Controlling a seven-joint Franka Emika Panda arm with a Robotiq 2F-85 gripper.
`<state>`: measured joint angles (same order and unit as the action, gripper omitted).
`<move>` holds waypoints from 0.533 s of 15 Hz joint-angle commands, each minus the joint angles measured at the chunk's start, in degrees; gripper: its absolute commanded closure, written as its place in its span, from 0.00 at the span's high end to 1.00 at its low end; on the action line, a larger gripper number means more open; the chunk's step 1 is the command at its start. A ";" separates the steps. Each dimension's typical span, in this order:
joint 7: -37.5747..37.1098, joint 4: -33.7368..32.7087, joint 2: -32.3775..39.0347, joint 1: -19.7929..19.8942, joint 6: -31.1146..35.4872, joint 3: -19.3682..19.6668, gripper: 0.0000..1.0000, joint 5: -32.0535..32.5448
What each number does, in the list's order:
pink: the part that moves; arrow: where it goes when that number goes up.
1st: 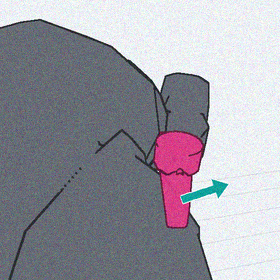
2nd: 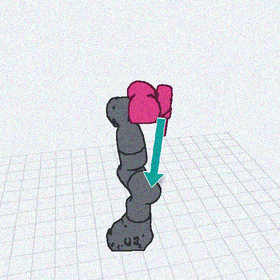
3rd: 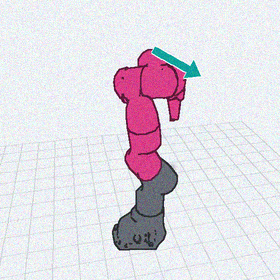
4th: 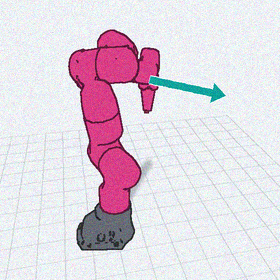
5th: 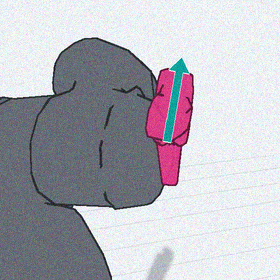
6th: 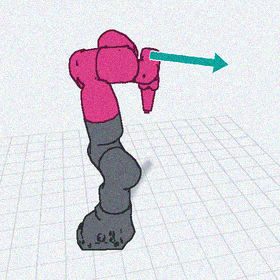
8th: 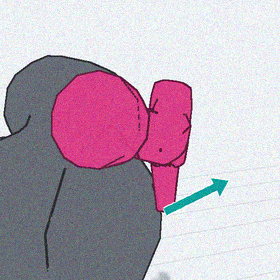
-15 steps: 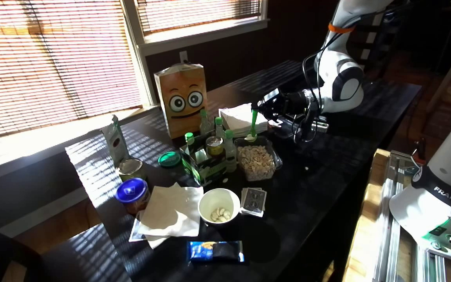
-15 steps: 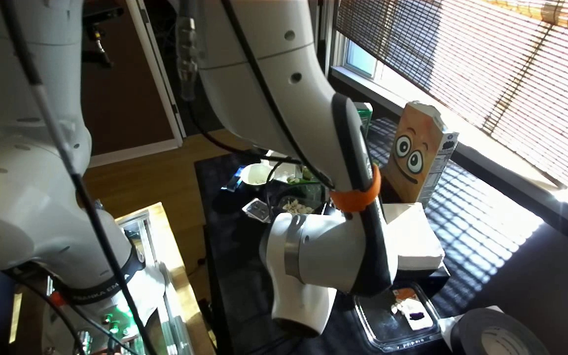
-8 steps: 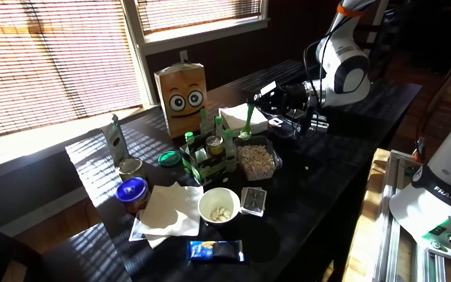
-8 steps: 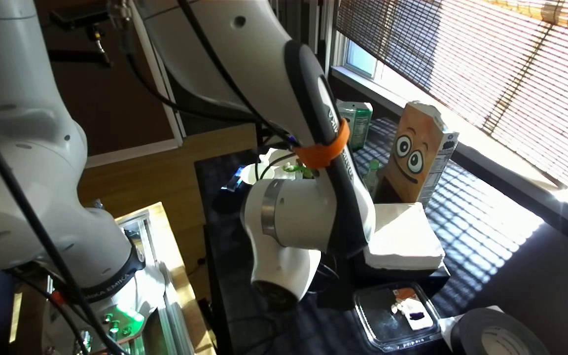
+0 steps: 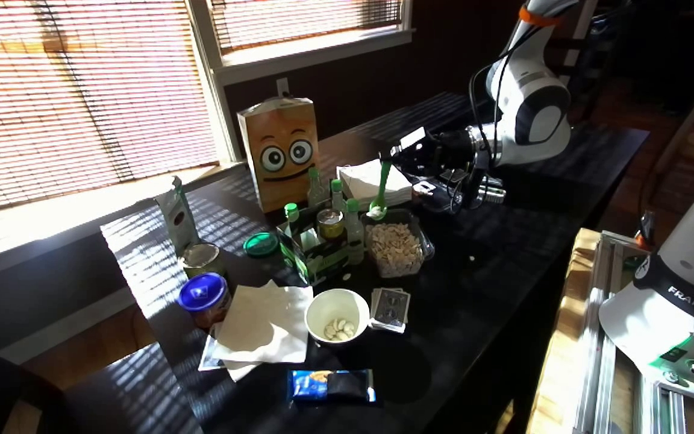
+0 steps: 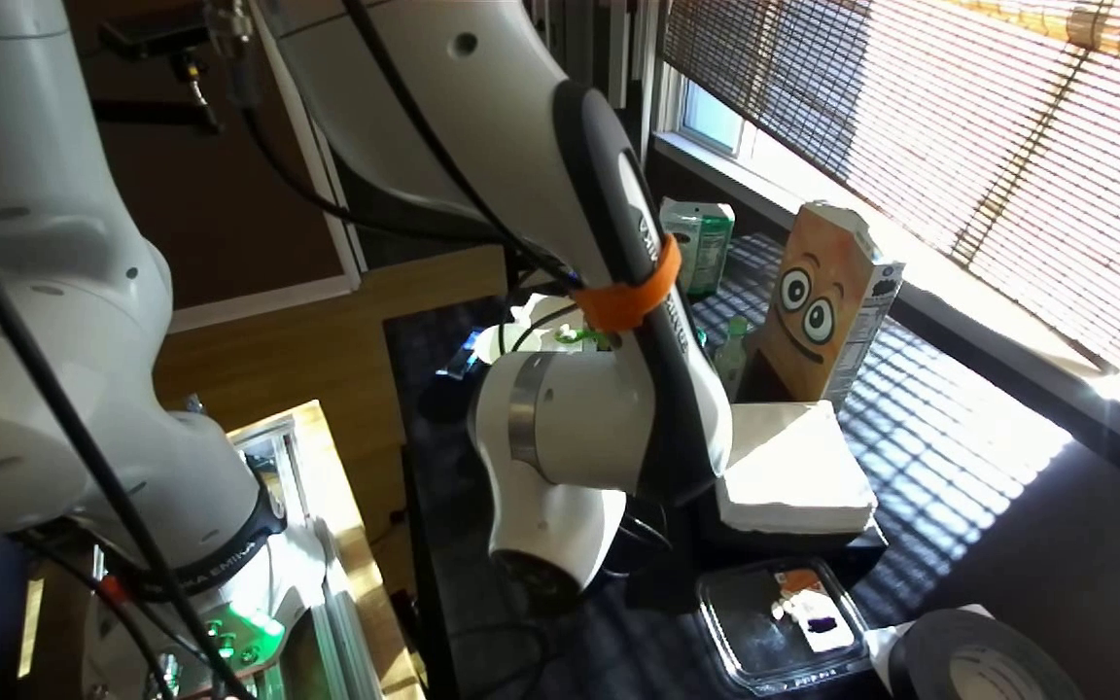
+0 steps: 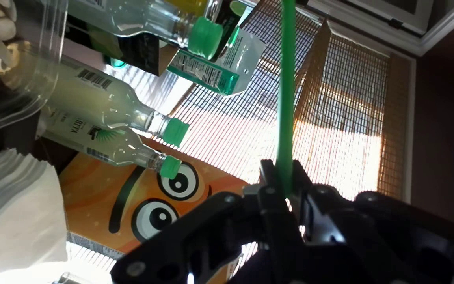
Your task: Use the spoon to transfer some contents from the right bowl to the left bowl
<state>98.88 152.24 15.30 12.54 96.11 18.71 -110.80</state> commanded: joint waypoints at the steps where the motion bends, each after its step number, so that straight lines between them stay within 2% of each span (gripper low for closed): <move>1: 4.45 6.11 -7.49 -1.87 2.92 -1.49 0.03 -2.33; 4: 5.17 9.02 -10.57 -3.57 4.20 -4.06 0.03 -4.32; 5: 4.17 5.55 -7.49 -4.08 3.93 -5.32 0.03 -5.71; 8: 2.28 5.78 -7.81 -6.23 5.47 -8.63 0.03 -10.31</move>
<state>102.98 158.06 8.23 8.58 99.12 12.82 -116.26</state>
